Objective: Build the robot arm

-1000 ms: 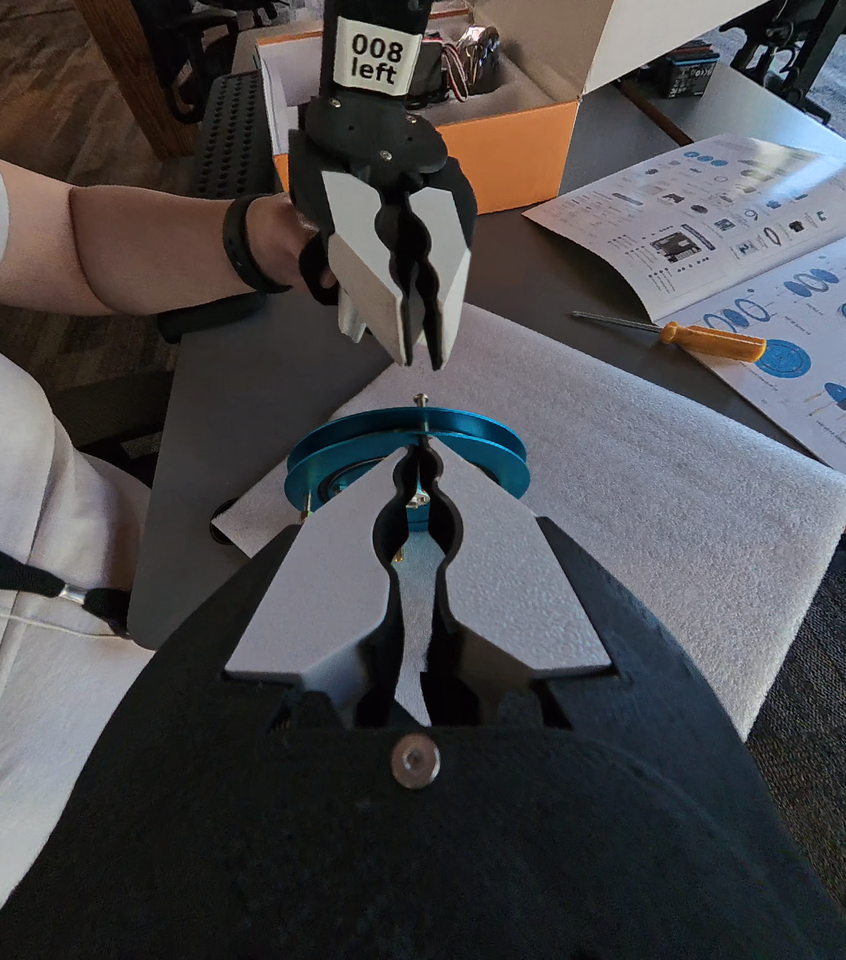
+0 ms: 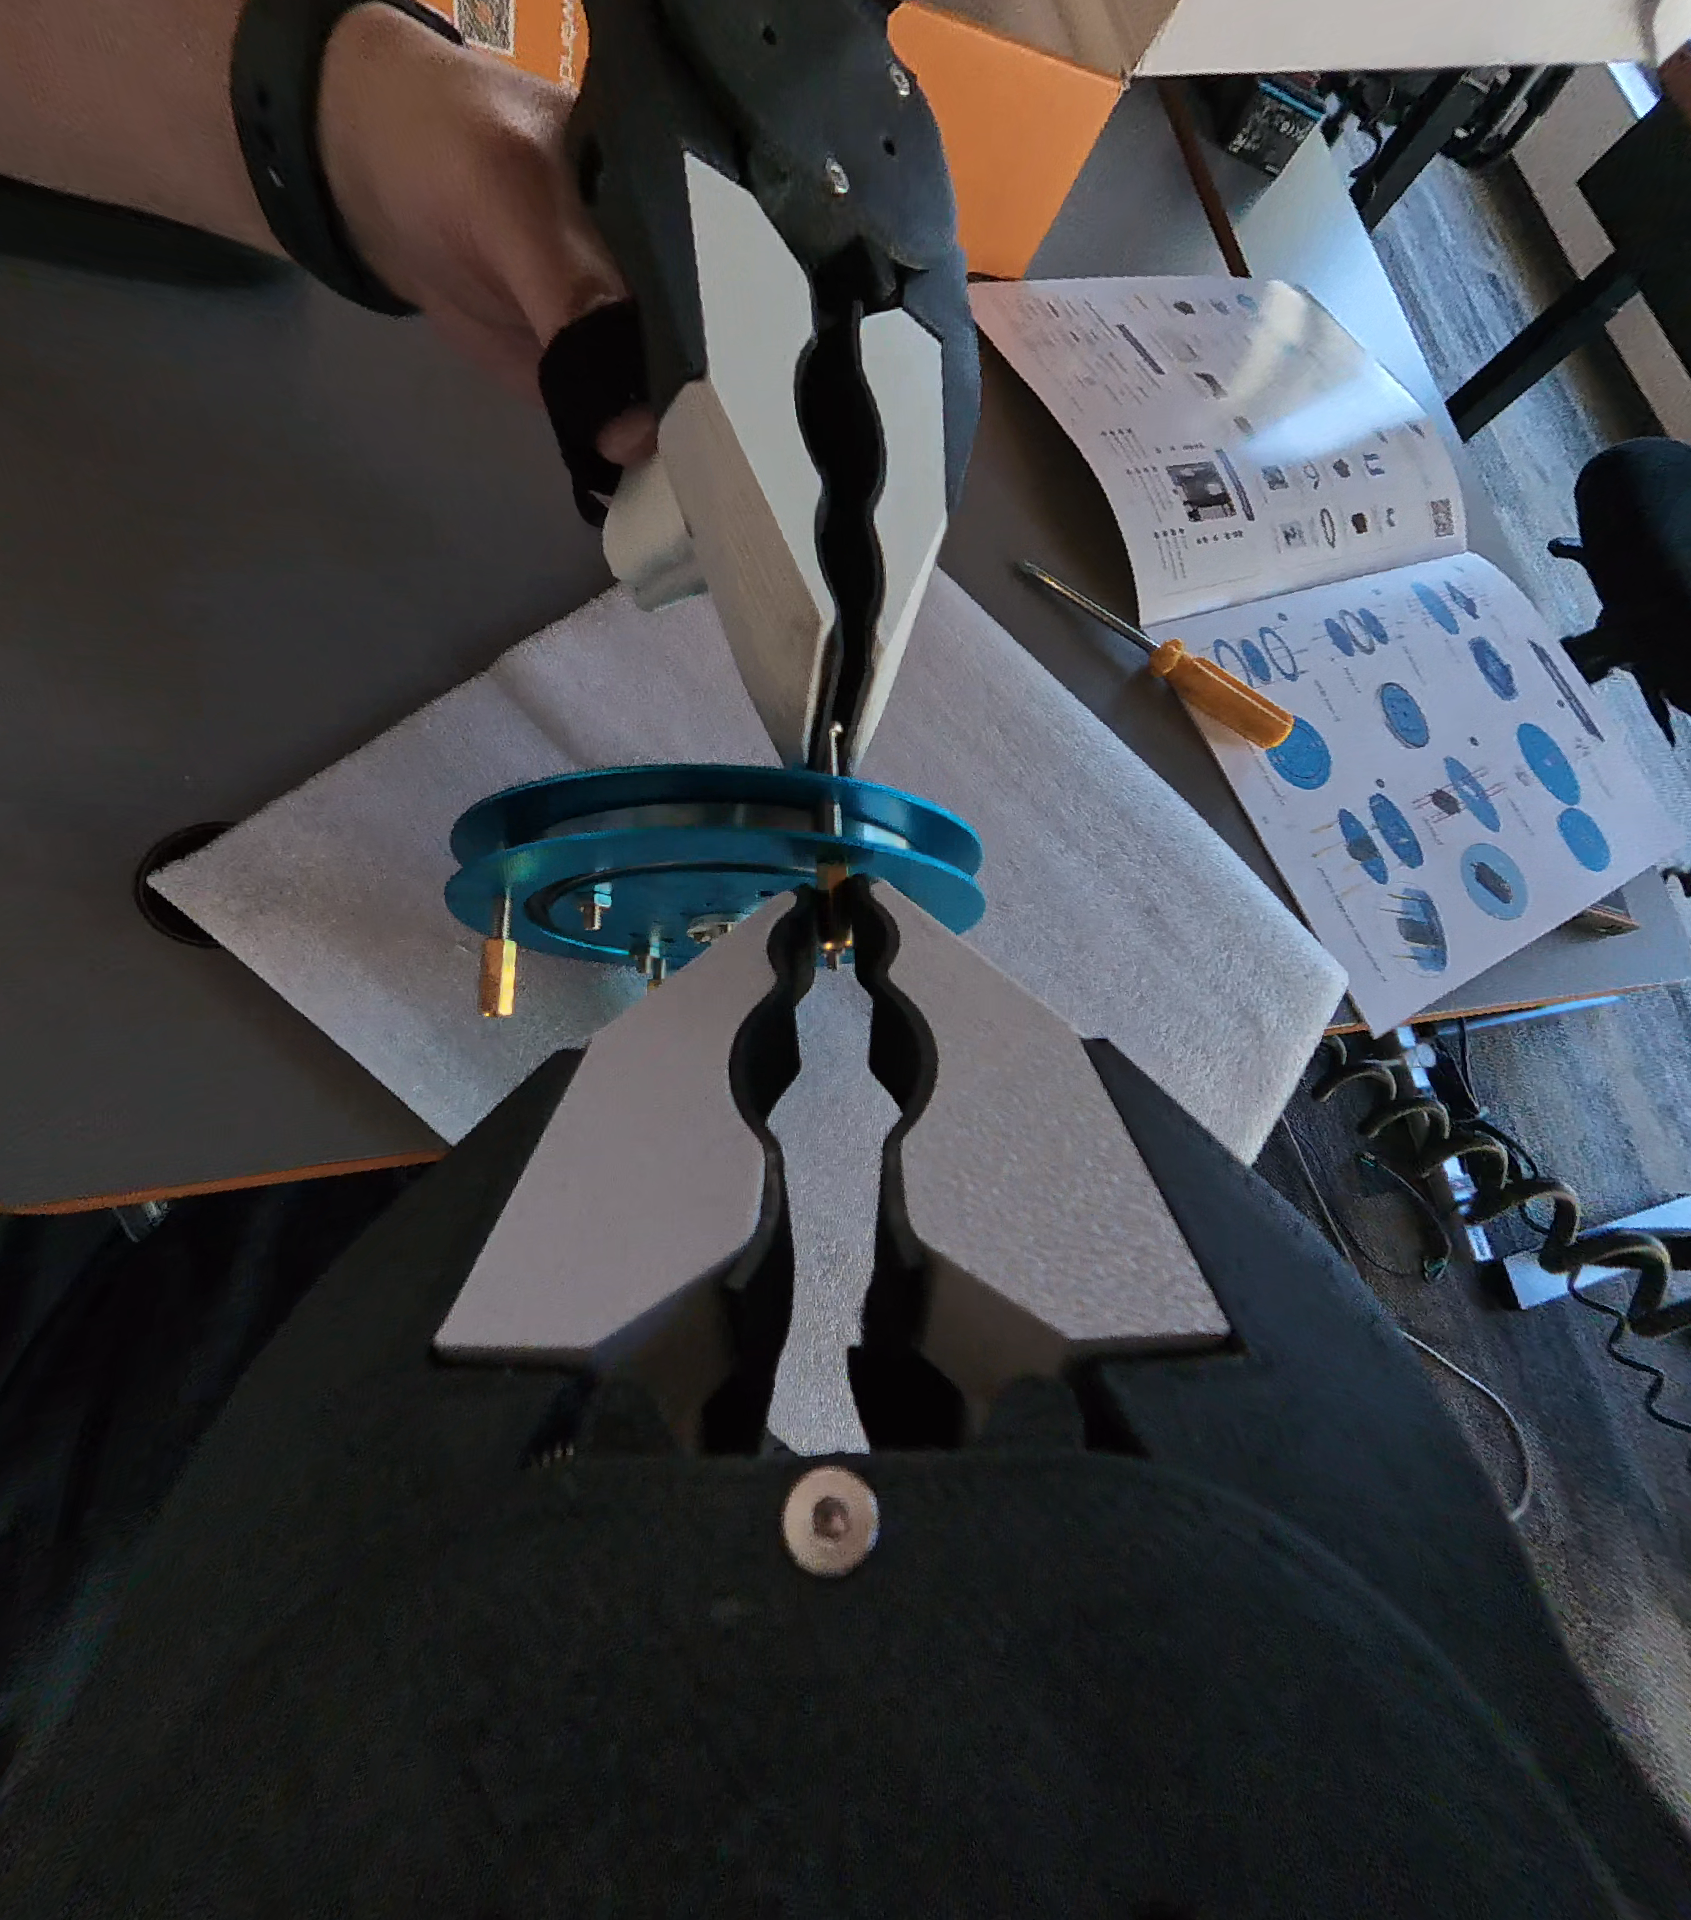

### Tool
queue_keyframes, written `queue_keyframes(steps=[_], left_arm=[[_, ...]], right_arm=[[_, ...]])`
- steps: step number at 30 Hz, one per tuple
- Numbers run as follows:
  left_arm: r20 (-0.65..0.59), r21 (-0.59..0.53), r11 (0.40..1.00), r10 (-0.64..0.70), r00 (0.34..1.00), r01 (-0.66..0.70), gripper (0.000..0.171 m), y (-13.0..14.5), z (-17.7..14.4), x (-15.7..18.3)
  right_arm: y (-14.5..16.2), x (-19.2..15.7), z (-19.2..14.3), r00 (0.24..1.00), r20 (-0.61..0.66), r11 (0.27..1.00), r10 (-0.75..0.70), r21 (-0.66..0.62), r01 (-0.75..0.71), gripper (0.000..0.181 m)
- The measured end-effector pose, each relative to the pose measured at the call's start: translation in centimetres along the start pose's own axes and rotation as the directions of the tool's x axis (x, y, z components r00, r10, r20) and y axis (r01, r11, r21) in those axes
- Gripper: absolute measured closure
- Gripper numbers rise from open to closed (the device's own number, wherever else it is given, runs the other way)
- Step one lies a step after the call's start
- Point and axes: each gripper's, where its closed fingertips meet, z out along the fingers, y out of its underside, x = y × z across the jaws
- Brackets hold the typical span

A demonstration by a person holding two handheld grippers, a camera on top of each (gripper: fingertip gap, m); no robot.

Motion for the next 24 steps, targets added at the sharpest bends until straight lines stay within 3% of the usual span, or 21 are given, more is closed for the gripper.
queue_keyframes(steps=[7, 15, 21, 24], left_arm=[[0.027, -0.022, 1.000, 0.006, 1.000, -0.005, 0.167, 0.3, -1.1, -0.3], [-0.019, -0.020, 0.998, -0.059, 0.998, 0.059, 0.168, 0.6, -2.1, -0.6], [-0.019, -0.023, 0.998, -0.066, 0.998, 0.065, 0.168, 0.7, -2.2, -0.6], [-0.019, -0.029, 0.999, -0.043, 0.999, 0.042, 0.168, 0.7, -2.2, -0.5]], right_arm=[[-1.1, 0.0, 1.4, 0.997, -0.007, 0.995, -0.071, -0.071, 0.070, 0.177], [-1.7, 0.1, 2.1, 0.998, 0.034, 0.998, -0.050, -0.032, 0.051, 0.177], [-1.4, 0.2, 2.1, 0.993, -0.005, 0.989, -0.122, -0.083, 0.121, 0.177], [-1.4, 0.0, 2.0, 0.997, 0.034, 0.991, -0.071, -0.115, 0.075, 0.177]])
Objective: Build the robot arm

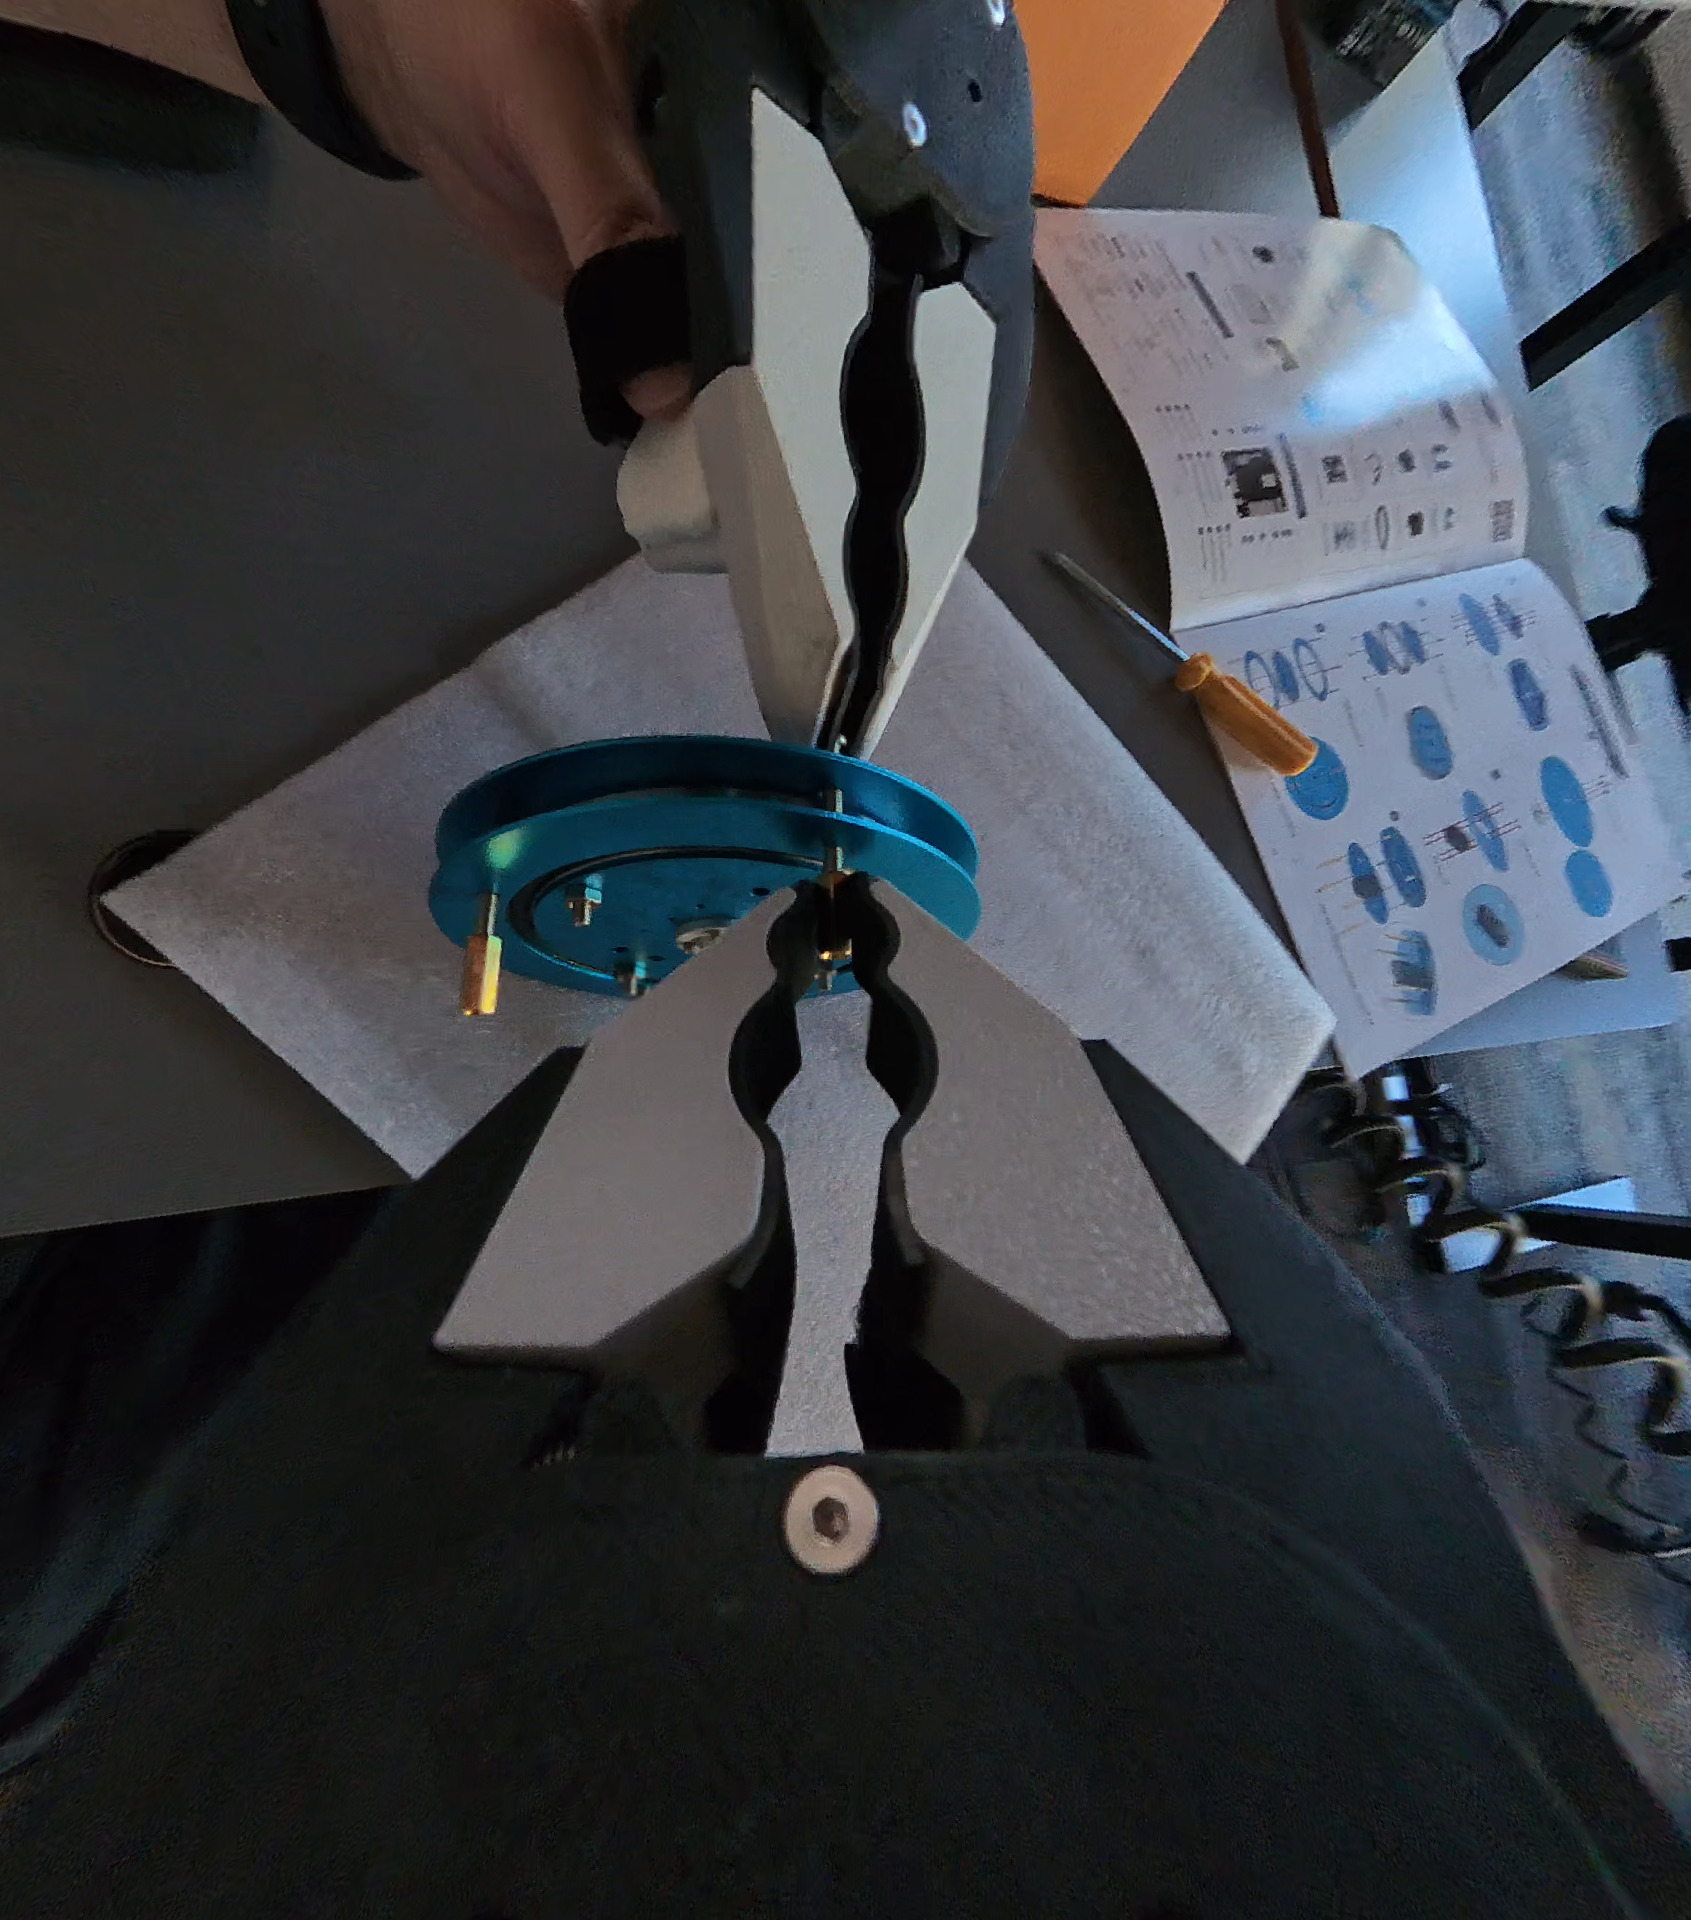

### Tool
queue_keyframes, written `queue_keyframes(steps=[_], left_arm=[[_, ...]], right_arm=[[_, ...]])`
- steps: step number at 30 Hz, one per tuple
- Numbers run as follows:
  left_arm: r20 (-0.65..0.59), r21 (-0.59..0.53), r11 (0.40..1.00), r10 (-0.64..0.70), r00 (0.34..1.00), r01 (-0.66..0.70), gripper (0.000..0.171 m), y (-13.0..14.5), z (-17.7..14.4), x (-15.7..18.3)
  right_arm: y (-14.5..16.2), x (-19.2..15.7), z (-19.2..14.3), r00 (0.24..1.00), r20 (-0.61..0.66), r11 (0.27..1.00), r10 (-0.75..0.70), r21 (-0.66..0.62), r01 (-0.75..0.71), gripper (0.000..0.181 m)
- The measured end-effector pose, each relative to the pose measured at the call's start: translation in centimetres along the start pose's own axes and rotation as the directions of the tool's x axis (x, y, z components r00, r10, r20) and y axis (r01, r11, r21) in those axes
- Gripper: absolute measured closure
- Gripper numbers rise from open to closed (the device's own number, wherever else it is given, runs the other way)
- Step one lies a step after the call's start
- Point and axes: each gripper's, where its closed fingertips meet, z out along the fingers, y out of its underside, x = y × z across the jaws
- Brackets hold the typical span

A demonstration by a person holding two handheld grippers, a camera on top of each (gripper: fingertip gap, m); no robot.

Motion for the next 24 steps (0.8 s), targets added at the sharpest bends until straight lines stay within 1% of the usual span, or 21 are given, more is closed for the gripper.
queue_keyframes(steps=[2, 3, 4, 5, 6, 7, 8, 9, 10, 11, 13, 15, 16, 17, 18, 19, 21, 23, 24], left_arm=[[0.013, -0.010, 0.999, 0.040, 0.999, -0.040, 0.167, 0.1, 0.0, 0.0], [0.018, -0.014, 0.999, 0.051, 0.999, -0.051, 0.167, 0.1, 0.0, 0.1], [0.019, -0.015, 0.998, 0.056, 0.998, -0.056, 0.167, 0.1, 0.1, 0.1], [0.015, -0.014, 0.998, 0.058, 0.998, -0.058, 0.167, 0.1, 0.2, 0.2], [0.008, -0.013, 0.998, 0.061, 0.998, -0.061, 0.167, 0.1, 0.3, 0.3], [0.004, -0.015, 0.998, 0.066, 0.998, -0.066, 0.168, 0.1, 0.3, 0.4], [0.008, -0.019, 0.997, 0.074, 0.997, -0.074, 0.168, 0.1, 0.4, 0.4], [0.017, -0.023, 0.997, 0.081, 0.997, -0.080, 0.168, 0.1, 0.4, 0.4], [0.028, -0.025, 0.996, 0.083, 0.996, -0.083, 0.168, 0.1, 0.3, 0.3], [0.030, -0.027, 0.996, 0.081, 0.996, -0.080, 0.168, 0.1, 0.2, 0.2], [0.023, -0.028, 0.997, 0.071, 0.997, -0.070, 0.167, 0.2, 0.2, 0.3], [0.018, -0.030, 0.998, 0.064, 0.998, -0.064, 0.167, 0.2, 0.2, 0.4], [0.017, -0.031, 0.998, 0.060, 0.998, -0.060, 0.167, 0.2, 0.2, 0.4], [0.014, -0.030, 0.998, 0.054, 0.998, -0.054, 0.167, 0.2, 0.2, 0.4], [0.012, -0.027, 0.999, 0.048, 0.999, -0.047, 0.167, 0.2, 0.2, 0.4], [0.010, -0.023, 0.999, 0.042, 0.999, -0.042, 0.168, 0.2, 0.2, 0.3], [0.004, -0.019, 0.999, 0.036, 0.999, -0.036, 0.167, 0.2, 0.2, 0.3], [0.008, -0.022, 0.998, 0.057, 0.998, -0.057, 0.167, 0.2, 0.2, 0.4], [0.015, -0.027, 0.997, 0.076, 0.997, -0.076, 0.167, 0.2, 0.2, 0.4]], right_arm=[[0.0, -0.2, 0.0, 0.989, 0.086, 0.993, 0.117, 0.007, -0.118, 0.177], [0.0, -0.3, -0.1, 0.970, 0.147, 0.980, 0.195, 0.016, -0.200, 0.177], [0.0, -0.4, -0.1, 0.934, 0.221, 0.956, 0.282, 0.017, -0.293, 0.177], [0.0, -0.6, -0.2, 0.874, 0.303, 0.917, 0.380, 0.002, -0.399, 0.177], [-0.1, -0.8, -0.4, 0.783, 0.392, 0.859, 0.483, -0.038, -0.511, 0.177], [-0.1, -1.0, -0.5, 0.669, 0.470, 0.787, 0.576, -0.094, -0.610, 0.177], [-0.2, -1.2, -0.7, 0.550, 0.533, 0.711, 0.644, -0.151, -0.687, 0.177], [-0.3, -1.2, -0.7, 0.486, 0.562, 0.671, 0.669, -0.176, -0.720, 0.177], [-0.3, -1.1, -0.6, 0.494, 0.567, 0.675, 0.659, -0.156, -0.721, 0.177], [-0.4, -1.1, -0.5, 0.545, 0.556, 0.708, 0.628, -0.117, -0.696, 0.177], [-0.4, -1.1, -0.4, 0.689, 0.494, 0.803, 0.530, -0.032, -0.595, 0.176], [-0.3, -0.8, -0.4, 0.838, 0.373, 0.890, 0.397, 0.066, -0.451, 0.173], [-0.3, -0.3, -0.4, 0.902, 0.286, 0.923, 0.323, 0.117, -0.368, 0.170], [-0.3, -0.2, -0.5, 0.945, 0.211, 0.945, 0.250, 0.158, -0.286, 0.171], [-0.4, -0.3, -0.6, 0.969, 0.157, 0.960, 0.190, 0.177, -0.217, 0.176], [-0.4, -0.4, -0.6, 0.982, 0.114, 0.970, 0.149, 0.175, -0.168, 0.176], [-0.4, -0.4, -0.5, 0.992, 0.066, 0.981, 0.112, 0.153, -0.121, 0.176], [-0.3, -0.5, -0.5, 0.987, 0.087, 0.983, 0.134, 0.115, -0.143, 0.176], [-0.3, -0.5, -0.6, 0.977, 0.123, 0.977, 0.175, 0.101, -0.188, 0.176]])
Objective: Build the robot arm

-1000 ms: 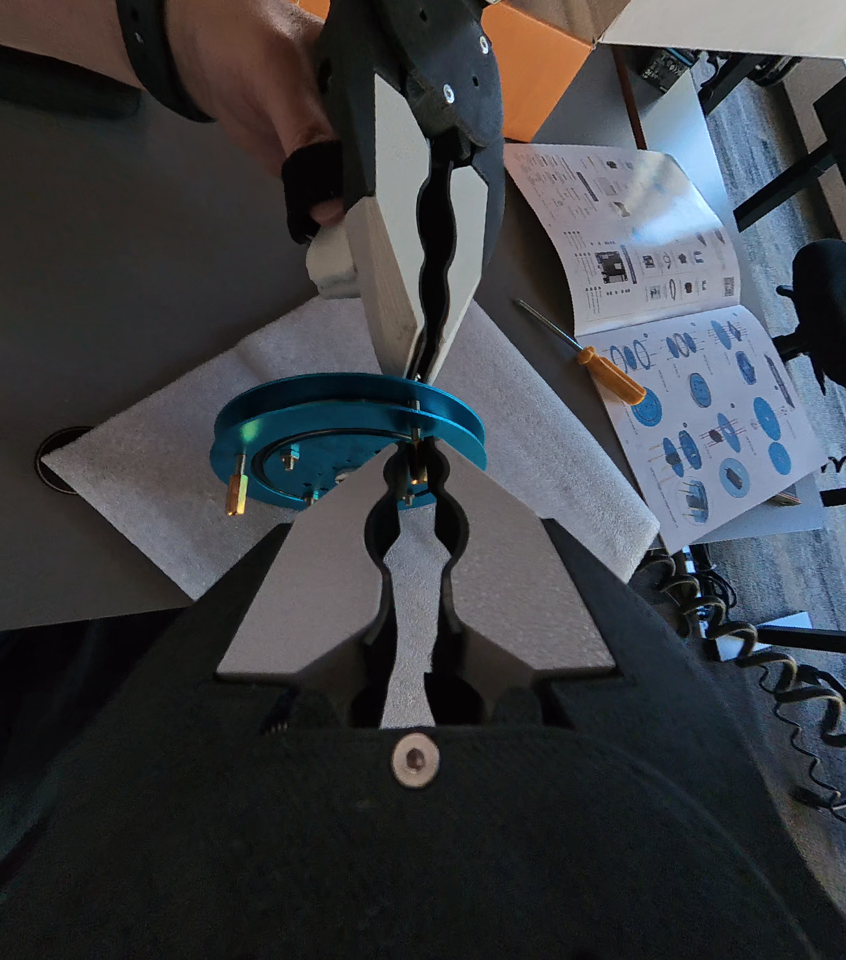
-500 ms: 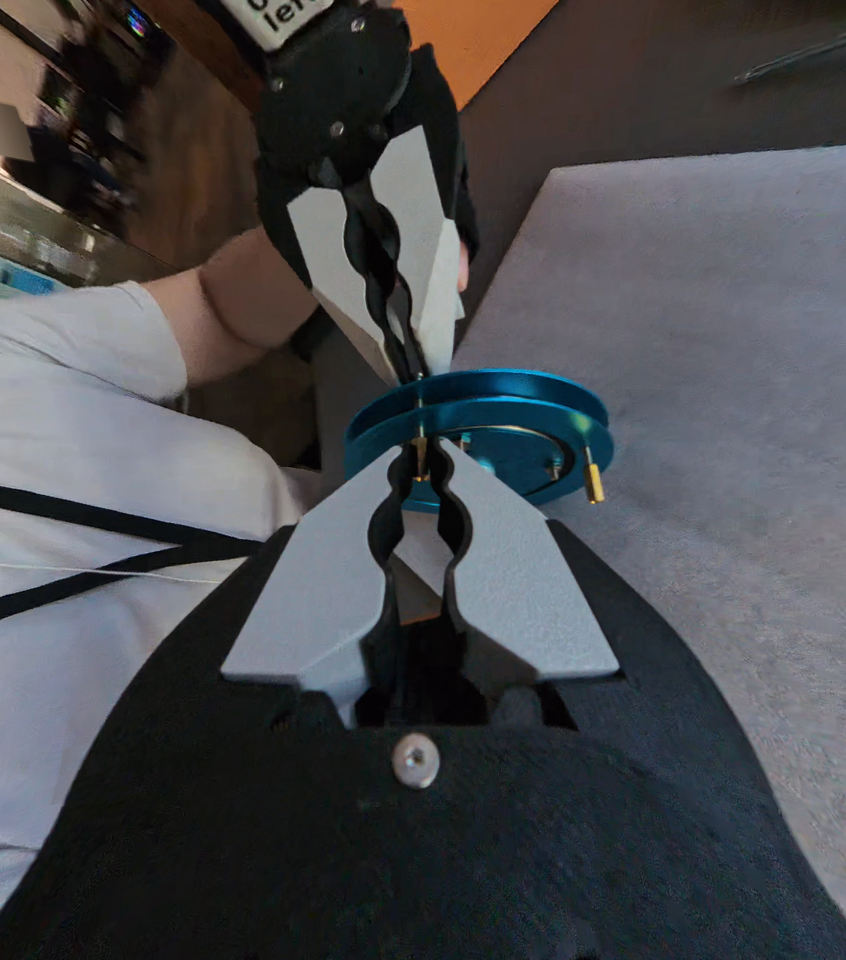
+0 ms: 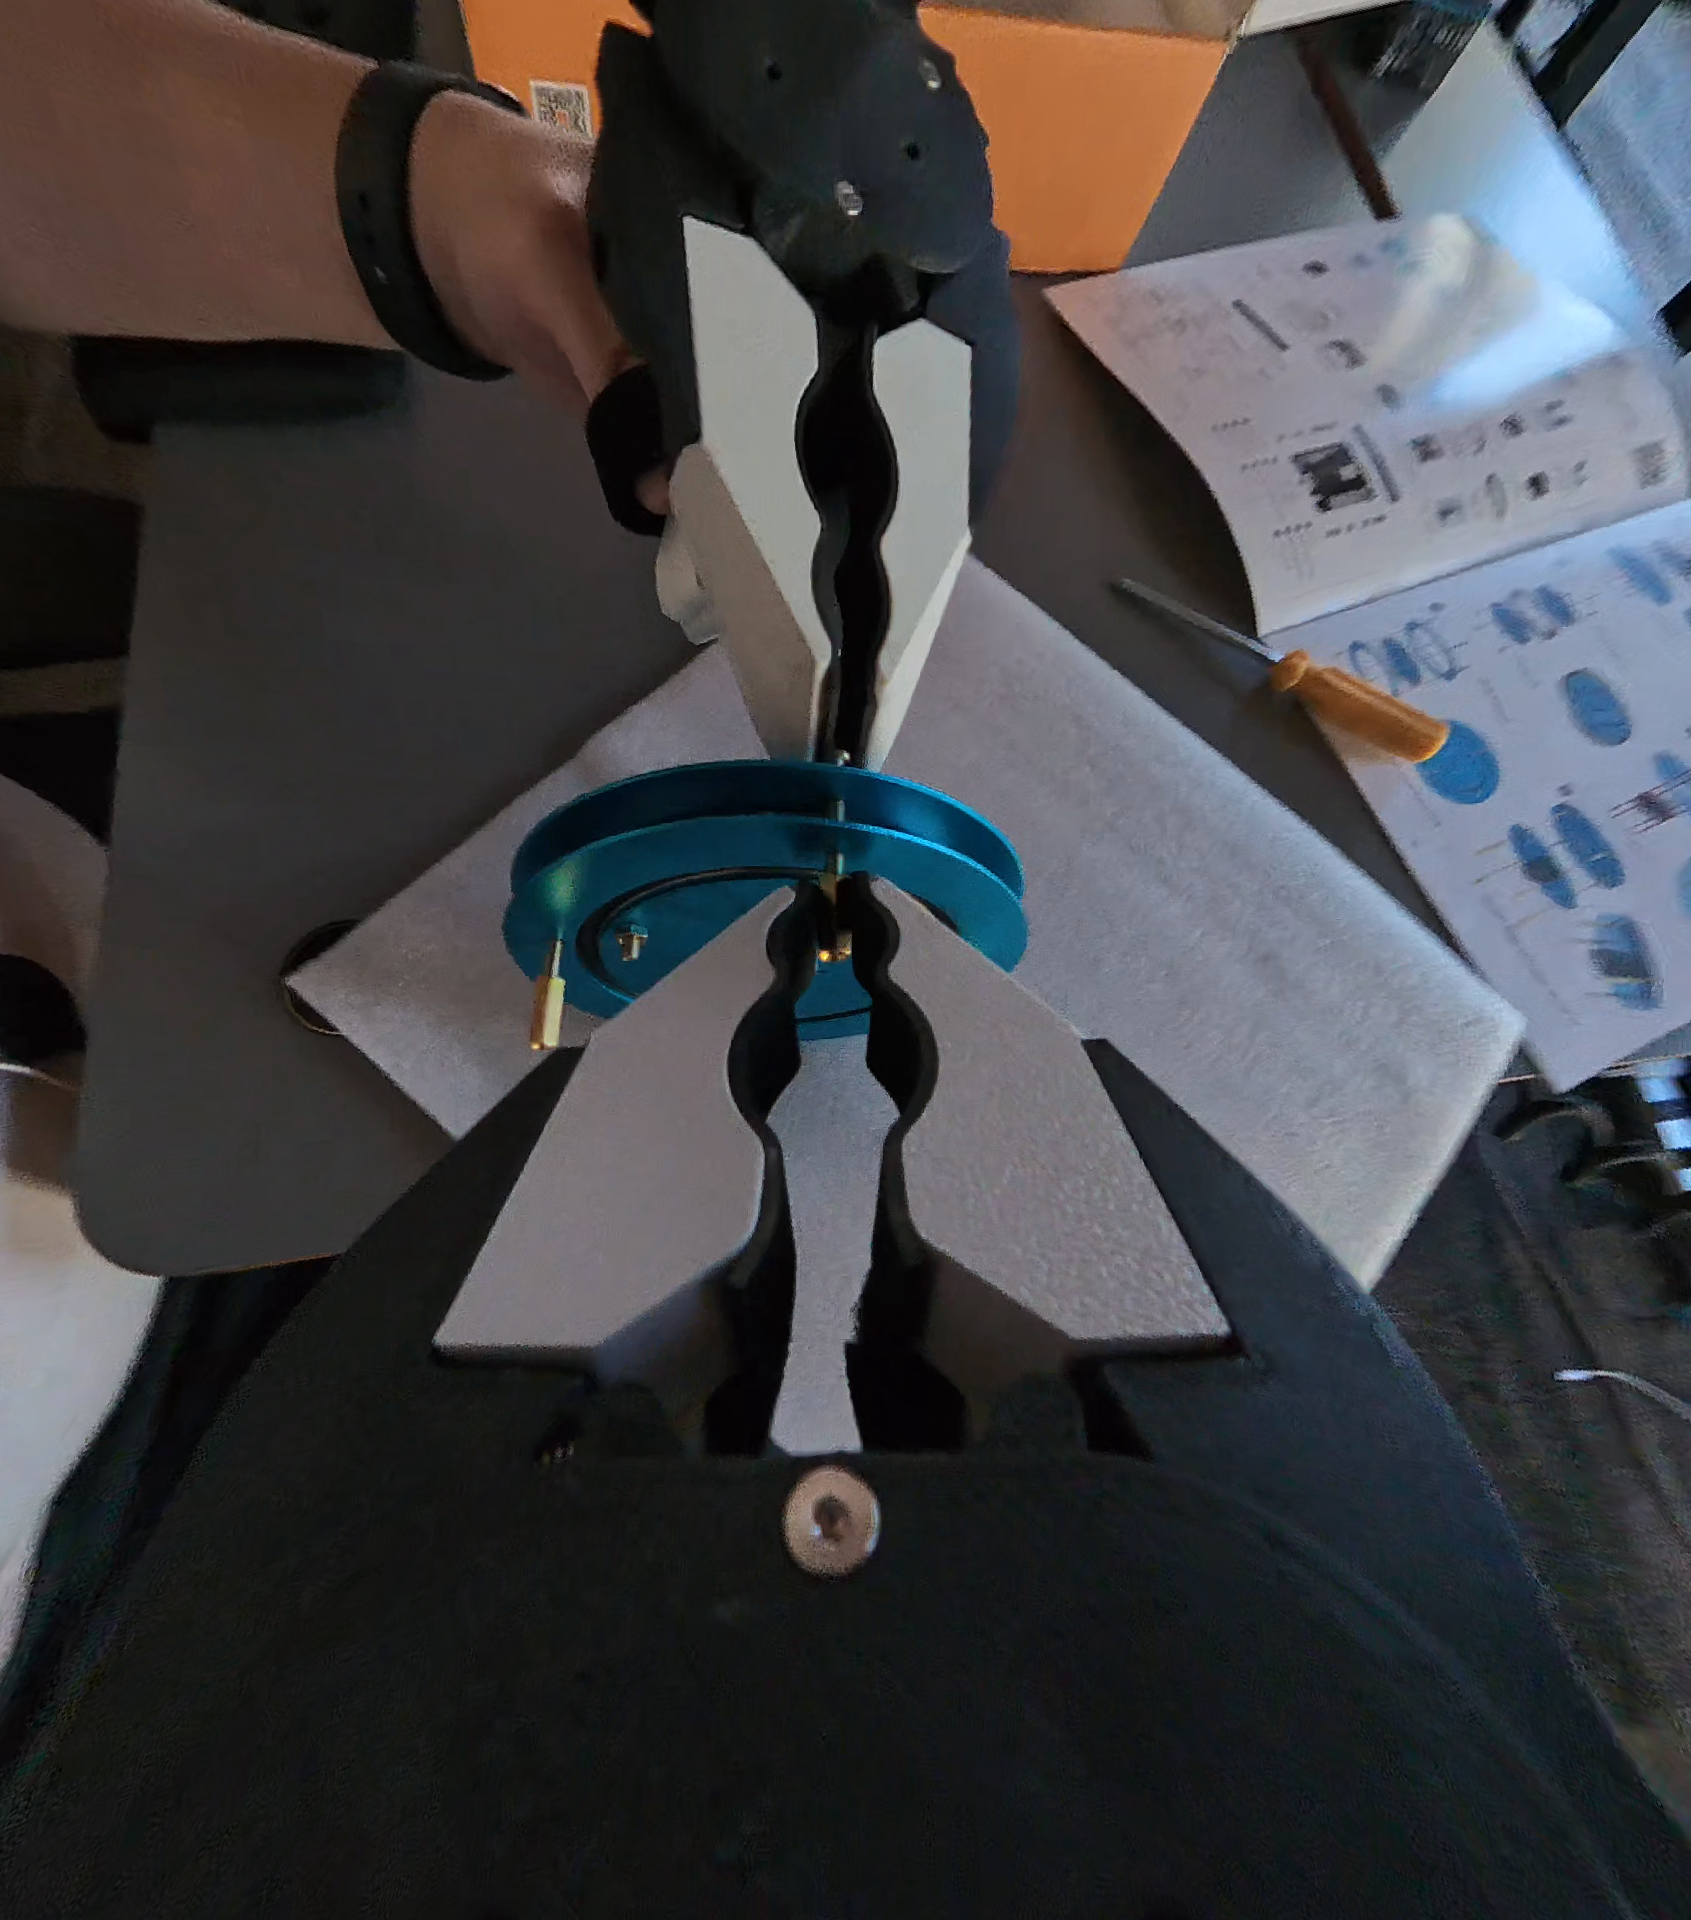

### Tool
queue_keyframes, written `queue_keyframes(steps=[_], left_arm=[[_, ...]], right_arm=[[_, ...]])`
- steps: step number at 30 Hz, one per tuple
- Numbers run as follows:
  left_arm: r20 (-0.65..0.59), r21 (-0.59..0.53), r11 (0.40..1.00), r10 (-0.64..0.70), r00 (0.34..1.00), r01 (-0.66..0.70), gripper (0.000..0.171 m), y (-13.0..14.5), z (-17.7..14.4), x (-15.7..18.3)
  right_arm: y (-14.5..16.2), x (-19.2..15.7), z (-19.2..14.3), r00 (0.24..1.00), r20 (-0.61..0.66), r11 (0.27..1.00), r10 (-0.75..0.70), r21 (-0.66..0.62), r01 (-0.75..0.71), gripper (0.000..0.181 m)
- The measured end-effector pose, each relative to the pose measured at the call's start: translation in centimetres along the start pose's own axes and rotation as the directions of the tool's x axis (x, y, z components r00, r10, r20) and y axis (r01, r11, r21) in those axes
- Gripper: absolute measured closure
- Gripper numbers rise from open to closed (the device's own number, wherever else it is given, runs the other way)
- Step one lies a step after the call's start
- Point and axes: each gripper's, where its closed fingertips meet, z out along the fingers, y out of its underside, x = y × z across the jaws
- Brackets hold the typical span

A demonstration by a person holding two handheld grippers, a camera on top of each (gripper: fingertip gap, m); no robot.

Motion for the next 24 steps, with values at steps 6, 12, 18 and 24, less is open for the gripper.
queue_keyframes(steps=[6, 12, 18, 24], left_arm=[[0.018, -0.019, 0.998, 0.058, 0.998, -0.058, 0.168, 0.0, 0.3, 0.3], [0.026, -0.016, 0.999, 0.033, 0.999, -0.032, 0.168, 0.0, 0.1, 0.0], [0.028, -0.006, 1.000, -0.022, 0.999, 0.022, 0.168, 0.0, -0.3, -0.5], [0.002, 0.011, 0.998, -0.059, 0.998, 0.059, 0.167, 0.0, -0.2, -0.5]], right_arm=[[0.0, -0.9, -0.4, 0.628, 0.449, 0.745, 0.635, -0.140, -0.653, 0.177], [-0.1, -0.3, -0.1, 0.878, 0.313, 0.919, 0.363, 0.036, -0.392, 0.169], [-0.4, 1.0, -0.9, 0.984, -0.111, 0.982, -0.141, 0.111, 0.153, 0.156], [0.2, 1.0, -0.3, 0.943, -0.206, 0.961, -0.263, 0.035, 0.275, 0.162]])
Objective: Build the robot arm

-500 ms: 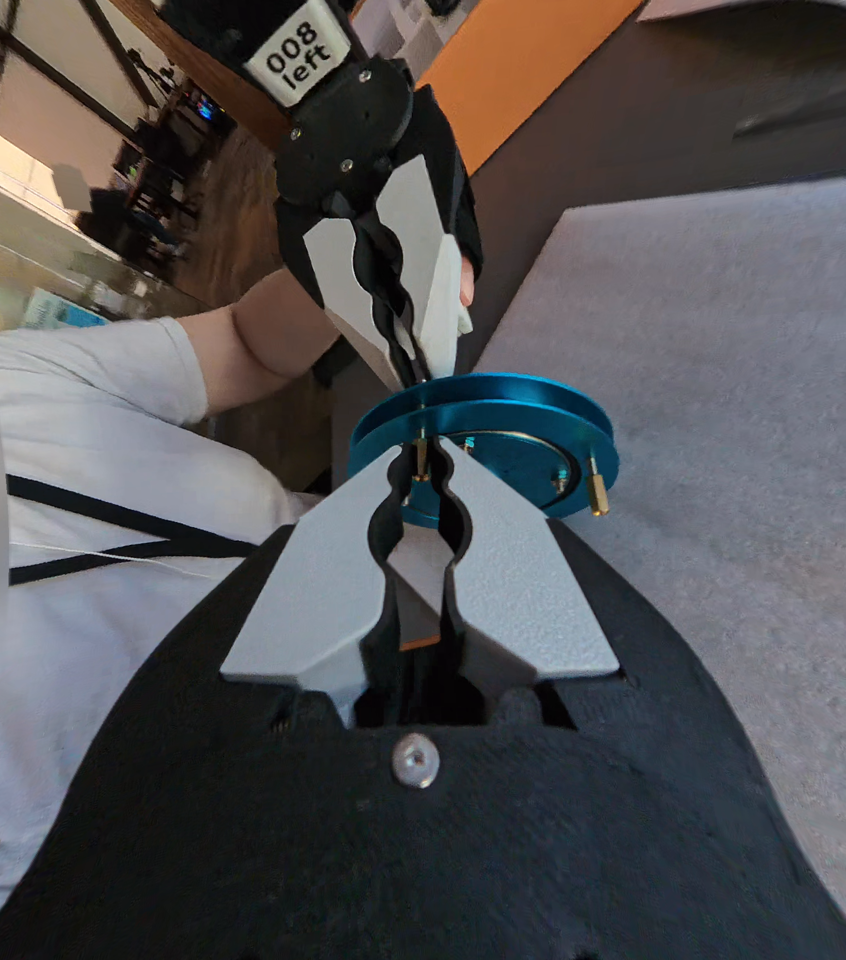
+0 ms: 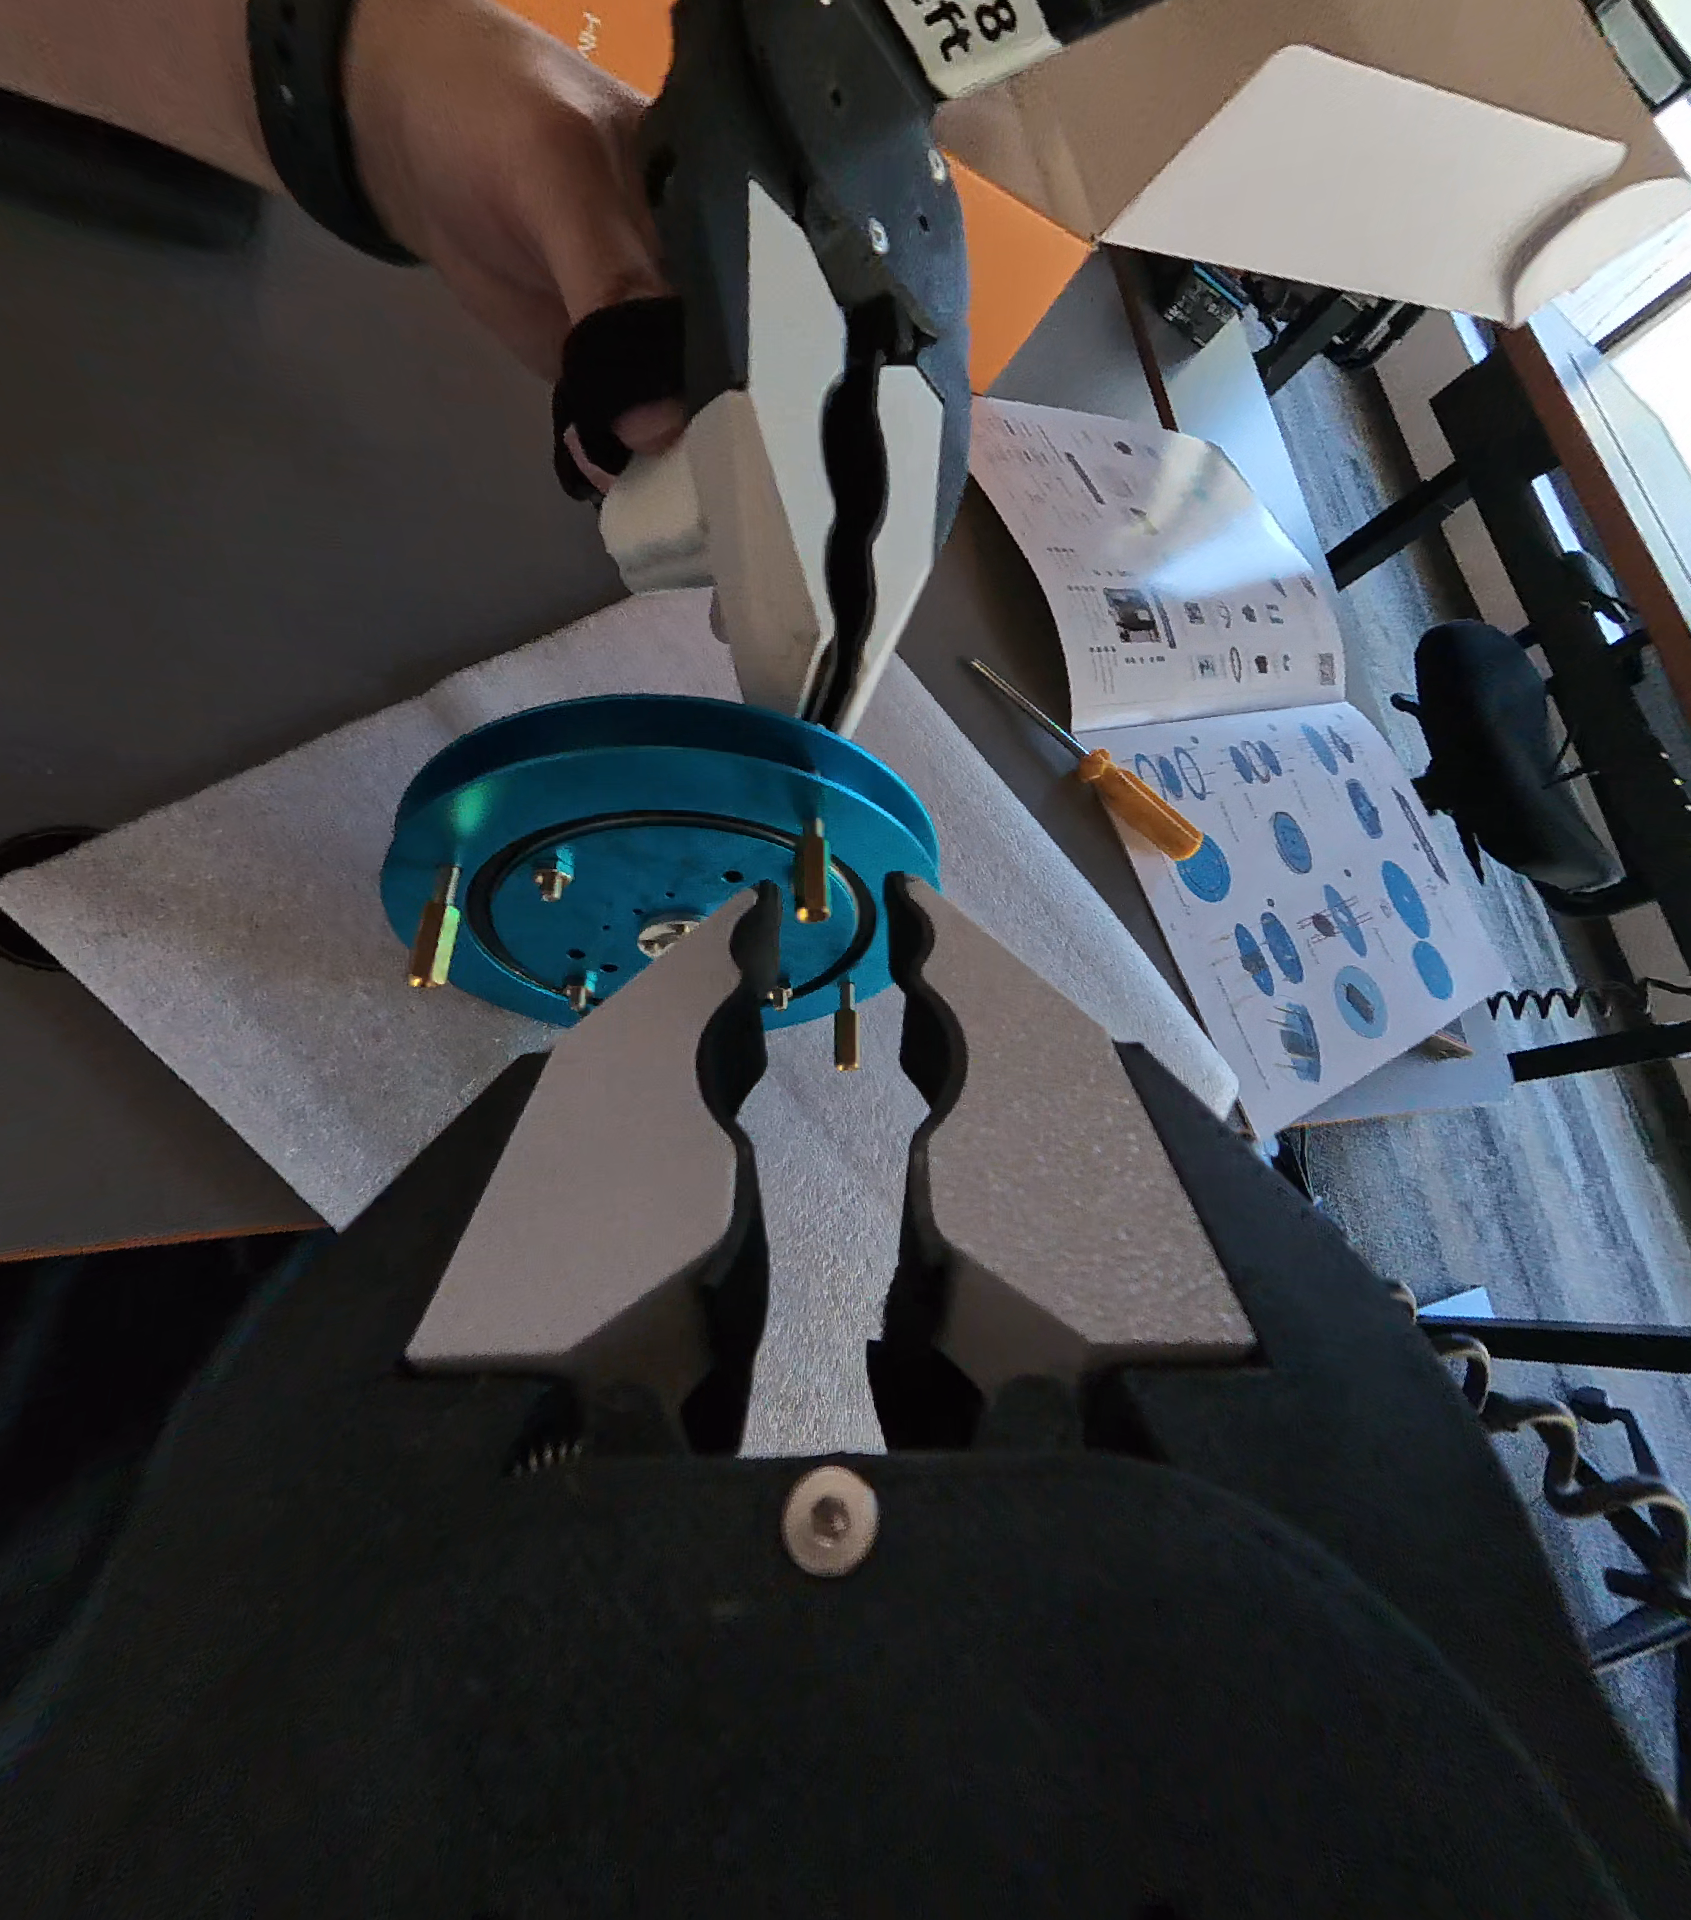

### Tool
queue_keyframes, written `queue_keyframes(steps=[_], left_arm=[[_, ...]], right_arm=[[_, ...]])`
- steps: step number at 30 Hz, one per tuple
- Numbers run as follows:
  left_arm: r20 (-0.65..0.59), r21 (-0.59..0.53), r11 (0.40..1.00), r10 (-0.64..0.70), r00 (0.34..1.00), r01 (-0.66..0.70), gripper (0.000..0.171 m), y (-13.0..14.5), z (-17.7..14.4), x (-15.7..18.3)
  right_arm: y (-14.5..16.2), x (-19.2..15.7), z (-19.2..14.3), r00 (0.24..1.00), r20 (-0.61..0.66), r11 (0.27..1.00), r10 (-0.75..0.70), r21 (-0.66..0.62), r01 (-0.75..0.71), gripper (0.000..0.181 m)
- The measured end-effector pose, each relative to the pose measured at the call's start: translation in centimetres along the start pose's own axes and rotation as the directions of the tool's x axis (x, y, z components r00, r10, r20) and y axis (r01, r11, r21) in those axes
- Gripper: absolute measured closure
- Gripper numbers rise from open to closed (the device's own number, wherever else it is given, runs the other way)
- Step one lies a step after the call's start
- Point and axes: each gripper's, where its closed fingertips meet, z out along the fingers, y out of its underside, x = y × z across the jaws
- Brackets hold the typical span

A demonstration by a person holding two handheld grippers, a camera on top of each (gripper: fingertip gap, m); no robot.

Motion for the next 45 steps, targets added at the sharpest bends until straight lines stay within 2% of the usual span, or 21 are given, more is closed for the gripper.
queue_keyframes(steps=[2, 4, 6, 8, 10, 13, 14, 16, 19, 21, 25, 28, 30, 33, 35, 38, 39, 40, 41, 43, 45], left_arm=[[-0.004, 0.002, 1.000, -0.005, 1.000, 0.005, 0.167, 0.0, 0.0, 0.0], [0.002, 0.000, 1.000, 0.008, 1.000, -0.008, 0.168, 0.0, -0.1, 0.0], [0.015, -0.013, 0.999, 0.052, 0.999, -0.052, 0.168, 0.1, 0.0, 0.1], [0.036, -0.020, 0.995, 0.095, 0.995, -0.095, 0.168, 0.1, 0.2, 0.1], [0.040, -0.019, 0.993, 0.120, 0.992, -0.120, 0.168, 0.0, 0.3, 0.2], [0.043, -0.018, 0.992, 0.128, 0.991, -0.127, 0.168, 0.0, 0.4, 0.3], [0.049, -0.018, 0.992, 0.126, 0.991, -0.125, 0.168, 0.0, 0.3, 0.2], [0.048, -0.018, 0.993, 0.121, 0.991, -0.120, 0.168, 0.0, 0.3, 0.2], [0.052, -0.018, 0.993, 0.121, 0.991, -0.120, 0.168, 0.0, 0.4, 0.2], [0.050, -0.016, 0.993, 0.116, 0.992, -0.115, 0.168, -0.1, 0.3, 0.2], [0.047, -0.007, 0.995, 0.100, 0.994, -0.099, 0.168, -0.1, 0.4, 0.1], [0.051, -0.009, 0.994, 0.105, 0.993, -0.105, 0.168, -0.1, 0.5, 0.1], [0.059, -0.016, 0.991, 0.130, 0.990, -0.129, 0.168, -0.1, 0.4, 0.2], [0.072, -0.026, 0.986, 0.167, 0.983, -0.166, 0.168, 0.0, 0.5, 0.2], [0.069, -0.030, 0.984, 0.178, 0.982, -0.176, 0.169, 0.0, 0.6, 0.4], [0.072, -0.033, 0.982, 0.188, 0.980, -0.186, 0.168, 0.0, 0.7, 0.4], [0.077, -0.033, 0.982, 0.187, 0.979, -0.185, 0.169, 0.0, 0.6, 0.3], [0.088, -0.032, 0.982, 0.187, 0.978, -0.185, 0.168, 0.0, 0.6, 0.2], [0.090, -0.033, 0.982, 0.186, 0.978, -0.184, 0.168, 0.0, 0.5, 0.2], [0.089, -0.034, 0.983, 0.181, 0.979, -0.179, 0.168, 0.0, 0.5, 0.2], [0.082, -0.033, 0.985, 0.173, 0.981, -0.171, 0.168, 0.0, 0.6, 0.2]], right_arm=[[0.1, -0.4, 0.4, 1.000, 0.017, 1.000, -0.017, -0.023, 0.018, 0.177], [0.2, -0.4, 0.5, 1.000, 0.026, 0.999, 0.007, -0.045, -0.005, 0.177], [0.0, -0.6, 0.3, 0.986, 0.093, 0.989, 0.141, -0.065, -0.136, 0.177], [0.2, -0.9, 0.1, 0.916, 0.191, 0.935, 0.353, -0.104, -0.339, 0.177], [0.2, -1.4, -0.1, 0.721, 0.319, 0.786, 0.616, -0.182, -0.591, 0.177], [-0.3, -2.0, -0.4, 0.242, 0.454, 0.426, 0.857, -0.363, -0.828, 0.178], [-0.3, -1.9, -0.3, 0.229, 0.473, 0.422, 0.851, -0.356, -0.834, 0.178], [-0.2, -1.9, -0.2, 0.357, 0.474, 0.529, 0.805, -0.301, -0.794, 0.177], [0.0, -1.4, -0.1, 0.754, 0.358, 0.827, 0.550, -0.112, -0.550, 0.161], [-0.4, -0.8, -0.5, 0.917, 0.217, 0.940, 0.334, -0.004, -0.342, 0.173], [-0.2, -0.6, -0.3, 0.985, 0.087, 0.989, 0.146, -0.041, -0.143, 0.176], [0.1, -0.6, 0.0, 0.982, 0.096, 0.984, 0.164, -0.083, -0.156, 0.177], [0.1, -0.8, 0.0, 0.950, 0.150, 0.961, 0.272, -0.095, -0.260, 0.177], [0.0, -1.1, -0.1, 0.734, 0.332, 0.803, 0.592, -0.160, -0.575, 0.177], [-0.2, -1.4, -0.4, 0.434, 0.464, 0.593, 0.772, -0.279, -0.755, 0.177], [-0.6, -1.6, -0.6, -0.037, 0.558, 0.272, 0.829, -0.461, -0.844, 0.177], [-0.6, -1.4, -0.5, -0.092, 0.578, 0.237, 0.811, -0.467, -0.852, 0.177], [-0.6, -1.2, -0.4, -0.059, 0.602, 0.259, 0.796, -0.427, -0.867, 0.176], [-0.6, -1.2, -0.3, 0.030, 0.620, 0.325, 0.784, -0.370, -0.870, 0.177], [-0.3, -1.4, -0.2, 0.360, 0.595, 0.567, 0.718, -0.201, -0.799, 0.173], [-0.3, -1.0, -0.4, 0.713, 0.447, 0.802, 0.541, -0.018, -0.597, 0.162]])
